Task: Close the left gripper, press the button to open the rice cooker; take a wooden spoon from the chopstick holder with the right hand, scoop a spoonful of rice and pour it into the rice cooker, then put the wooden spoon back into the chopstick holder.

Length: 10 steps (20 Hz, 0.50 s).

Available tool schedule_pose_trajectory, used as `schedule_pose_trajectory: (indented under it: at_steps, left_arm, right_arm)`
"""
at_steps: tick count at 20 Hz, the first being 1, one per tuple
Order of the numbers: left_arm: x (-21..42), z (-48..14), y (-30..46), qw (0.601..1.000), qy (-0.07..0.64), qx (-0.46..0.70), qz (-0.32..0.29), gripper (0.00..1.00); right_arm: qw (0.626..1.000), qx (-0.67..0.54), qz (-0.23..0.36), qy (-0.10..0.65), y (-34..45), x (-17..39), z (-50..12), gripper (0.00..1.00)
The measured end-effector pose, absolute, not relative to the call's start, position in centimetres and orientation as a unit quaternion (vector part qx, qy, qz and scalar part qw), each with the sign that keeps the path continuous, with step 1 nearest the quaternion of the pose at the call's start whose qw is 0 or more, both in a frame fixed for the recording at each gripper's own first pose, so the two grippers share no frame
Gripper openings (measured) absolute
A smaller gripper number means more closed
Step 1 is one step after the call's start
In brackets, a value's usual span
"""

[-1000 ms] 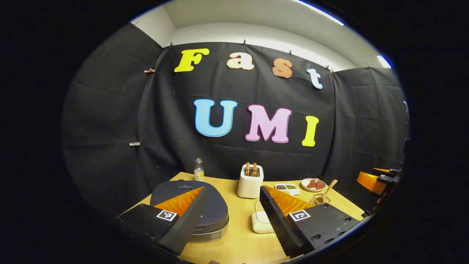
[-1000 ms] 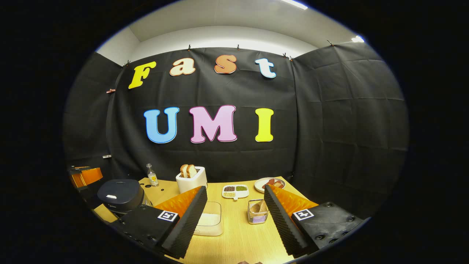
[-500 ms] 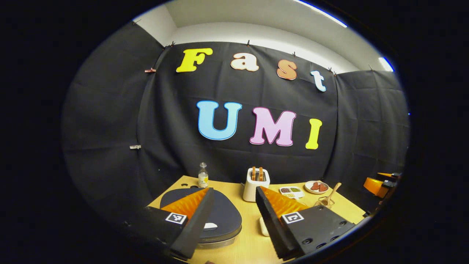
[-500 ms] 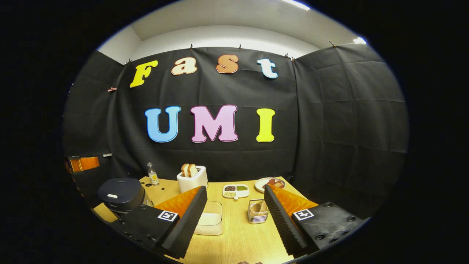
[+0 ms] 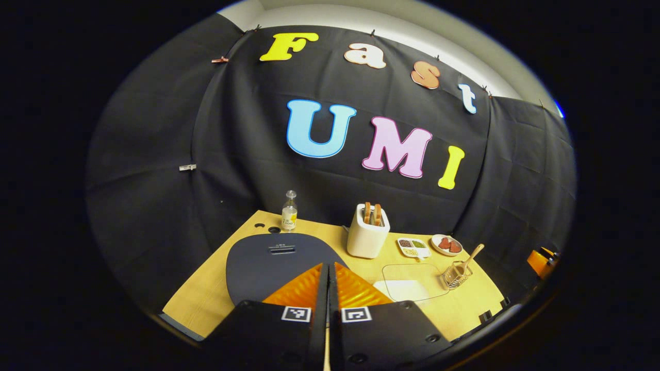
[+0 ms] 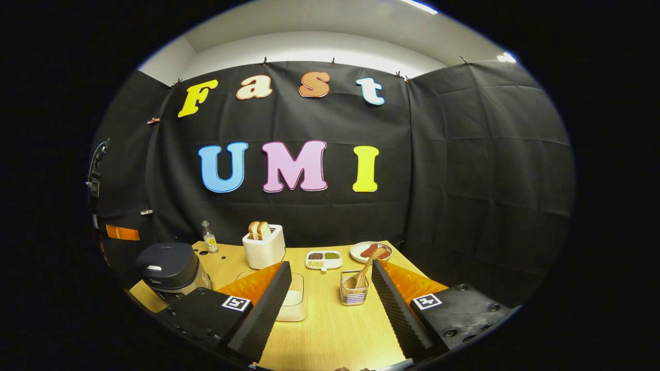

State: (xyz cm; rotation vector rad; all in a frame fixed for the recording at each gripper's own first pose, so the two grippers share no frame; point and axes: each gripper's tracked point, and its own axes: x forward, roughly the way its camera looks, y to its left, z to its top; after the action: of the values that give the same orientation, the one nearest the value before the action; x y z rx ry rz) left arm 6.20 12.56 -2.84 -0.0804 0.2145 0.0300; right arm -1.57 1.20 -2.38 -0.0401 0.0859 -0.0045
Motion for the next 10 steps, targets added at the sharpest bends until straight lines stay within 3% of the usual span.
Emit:
schedule_pose_trajectory:
  at_steps: [10]
  left_arm:
    - [8.4, -12.1, 13.2, 0.972, 0.226, -0.058, 0.016, 0.06]
  right_arm:
    - [0.997, -0.028, -0.005, 0.07, 0.7, -1.7, -3.5, 0.98]
